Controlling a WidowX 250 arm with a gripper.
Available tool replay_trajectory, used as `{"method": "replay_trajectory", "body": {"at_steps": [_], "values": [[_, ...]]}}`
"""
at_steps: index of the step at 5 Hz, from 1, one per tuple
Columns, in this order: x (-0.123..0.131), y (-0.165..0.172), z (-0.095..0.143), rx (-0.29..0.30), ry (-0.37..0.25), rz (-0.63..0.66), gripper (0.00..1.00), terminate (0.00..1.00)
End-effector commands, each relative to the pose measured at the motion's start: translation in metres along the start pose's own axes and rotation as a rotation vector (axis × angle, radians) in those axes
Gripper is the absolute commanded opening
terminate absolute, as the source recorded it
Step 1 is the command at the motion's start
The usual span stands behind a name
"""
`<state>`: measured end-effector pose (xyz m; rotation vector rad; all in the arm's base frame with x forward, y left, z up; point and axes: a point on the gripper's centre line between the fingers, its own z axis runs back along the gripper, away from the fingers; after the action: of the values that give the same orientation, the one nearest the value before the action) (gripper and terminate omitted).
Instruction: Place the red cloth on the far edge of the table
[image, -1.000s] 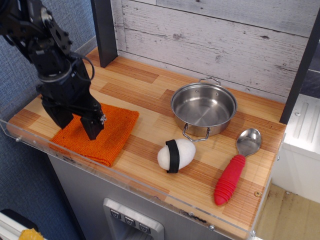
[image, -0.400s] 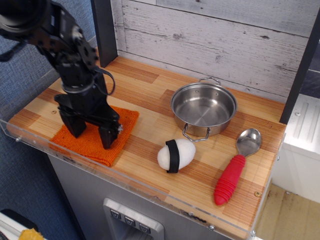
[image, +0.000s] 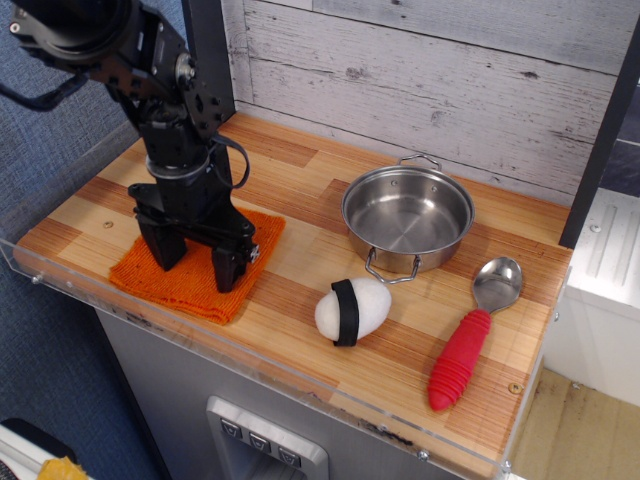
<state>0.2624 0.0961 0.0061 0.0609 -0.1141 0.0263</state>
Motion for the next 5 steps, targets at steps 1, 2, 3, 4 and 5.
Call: {"method": "replay_trajectory", "body": {"at_steps": [1, 2, 3, 4, 5], "values": [[0.038, 0.002, -0.006, -0.044, -0.036, -0.086, 1.00, 0.00], [0.071, -0.004, -0.005, -0.066, -0.083, -0.145, 1.00, 0.00], [0.095, -0.012, -0.003, -0.075, -0.107, -0.198, 1.00, 0.00], [0.116, -0.016, 0.004, -0.085, -0.154, -0.223, 1.00, 0.00], [0.127, -0.016, 0.013, -0.084, -0.176, -0.226, 1.00, 0.00]]}}
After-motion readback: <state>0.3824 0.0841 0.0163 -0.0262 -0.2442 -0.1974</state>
